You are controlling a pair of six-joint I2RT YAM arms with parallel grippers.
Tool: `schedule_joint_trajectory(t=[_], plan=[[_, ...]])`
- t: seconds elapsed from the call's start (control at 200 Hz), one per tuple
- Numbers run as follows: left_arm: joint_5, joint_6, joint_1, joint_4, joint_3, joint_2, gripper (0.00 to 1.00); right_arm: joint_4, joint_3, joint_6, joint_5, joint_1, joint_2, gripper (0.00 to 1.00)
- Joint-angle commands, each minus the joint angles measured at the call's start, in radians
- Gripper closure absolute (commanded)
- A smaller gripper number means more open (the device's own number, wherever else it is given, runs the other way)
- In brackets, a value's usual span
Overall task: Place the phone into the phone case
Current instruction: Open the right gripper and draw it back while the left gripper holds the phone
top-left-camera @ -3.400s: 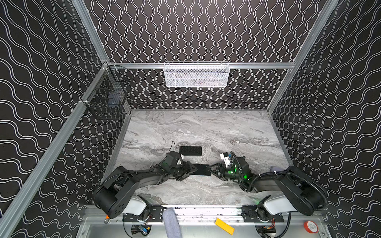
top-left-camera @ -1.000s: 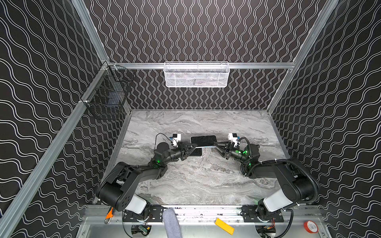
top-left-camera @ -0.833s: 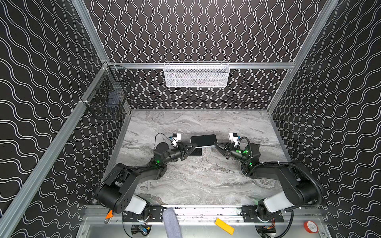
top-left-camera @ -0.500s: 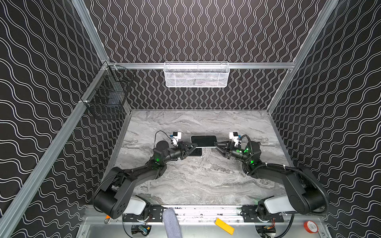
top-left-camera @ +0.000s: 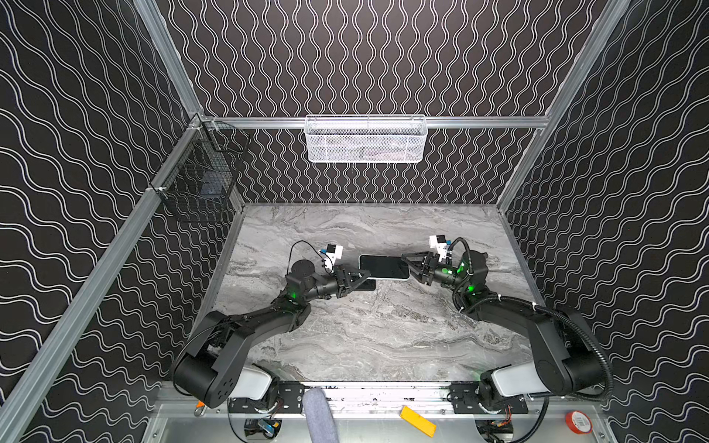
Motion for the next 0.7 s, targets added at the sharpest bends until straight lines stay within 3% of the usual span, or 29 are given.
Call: schedule_joint_trajectory(t=[0.0, 0.18, 0.345, 0.596, 0.606, 0.631, 0.651, 0.696], plan=[[0.055, 0.027, -0.006, 0.032, 0.016, 0.003, 1.0, -0.002, 0.02, -0.043, -0.022, 0.0, 0.005, 0.53], [0.051, 0.03, -0.008, 0.026, 0.011, 0.0, 1.0, -0.061, 0.032, -0.086, -0.008, 0.0, -0.013, 0.7], [0.039, 0.011, -0.008, 0.047, 0.008, 0.017, 1.0, -0.1, 0.021, -0.108, 0.014, 0.001, -0.044, 1.0], [0.052, 0.003, -0.01, 0.066, 0.016, 0.039, 1.0, -0.184, 0.033, -0.174, 0.026, 0.0, -0.078, 1.0], [0.052, 0.005, -0.01, 0.064, 0.016, 0.038, 1.0, -0.194, 0.034, -0.181, 0.027, 0.001, -0.08, 0.96], [0.054, 0.012, -0.01, 0.054, 0.017, 0.035, 1.0, -0.222, 0.036, -0.202, 0.036, 0.0, -0.087, 0.74], [0.054, 0.019, -0.01, 0.043, 0.019, 0.033, 1.0, -0.261, 0.04, -0.23, 0.047, 0.002, -0.096, 0.64], [0.054, 0.045, -0.01, 0.009, 0.019, 0.026, 1.0, -0.347, 0.044, -0.286, 0.083, 0.001, -0.119, 0.61]])
